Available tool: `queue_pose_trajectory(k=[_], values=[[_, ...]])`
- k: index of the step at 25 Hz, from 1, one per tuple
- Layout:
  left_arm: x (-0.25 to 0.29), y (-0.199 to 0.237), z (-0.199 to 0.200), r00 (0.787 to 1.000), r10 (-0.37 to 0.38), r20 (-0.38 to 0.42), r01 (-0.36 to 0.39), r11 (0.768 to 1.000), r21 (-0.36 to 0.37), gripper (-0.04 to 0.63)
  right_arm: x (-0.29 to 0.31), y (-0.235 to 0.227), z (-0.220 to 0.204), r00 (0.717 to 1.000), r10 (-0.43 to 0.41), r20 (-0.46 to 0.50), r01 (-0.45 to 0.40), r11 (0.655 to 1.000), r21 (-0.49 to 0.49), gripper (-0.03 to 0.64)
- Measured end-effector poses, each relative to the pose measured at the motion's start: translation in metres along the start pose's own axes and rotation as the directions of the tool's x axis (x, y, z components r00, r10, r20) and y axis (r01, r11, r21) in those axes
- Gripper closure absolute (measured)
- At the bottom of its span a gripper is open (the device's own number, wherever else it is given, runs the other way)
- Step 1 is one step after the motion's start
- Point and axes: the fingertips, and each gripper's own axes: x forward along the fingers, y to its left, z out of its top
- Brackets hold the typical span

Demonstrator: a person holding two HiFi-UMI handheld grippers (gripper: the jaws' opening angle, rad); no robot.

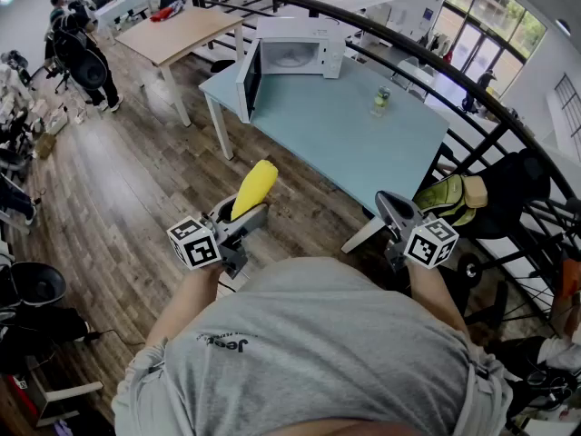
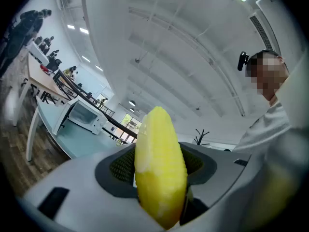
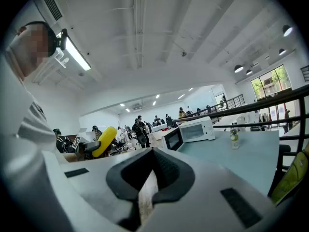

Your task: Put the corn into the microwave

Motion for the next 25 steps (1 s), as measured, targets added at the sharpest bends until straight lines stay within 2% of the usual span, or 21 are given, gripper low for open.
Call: queue_pose_trajectory(k=[13,19,25], values=[[0.0029,-0.0035,-0.0046,1.000,-0.012,-0.015,0.012,1.000,0.007,0.350,-0.0052,-0.0021,-0.0045,1.000,-0.006,0.004,0.006,1.000,0.001,0.601],[0.0050,-0.0054,-0.0043,1.000,-0.010,-0.026,0.011,1.000,0.017,0.350,-0.0051,-0.0073,-0.0069,1.000,-0.011,0.003,0.011,0.999,0.047,0.600],[0.0090,-0.0068,-0.0027,0.999,-0.015,-0.032,0.015,1.000,0.018,0.350,-0.0031,-0.0071,-0.0051,1.000,0.009,0.019,-0.010,0.999,0.049,0.600]])
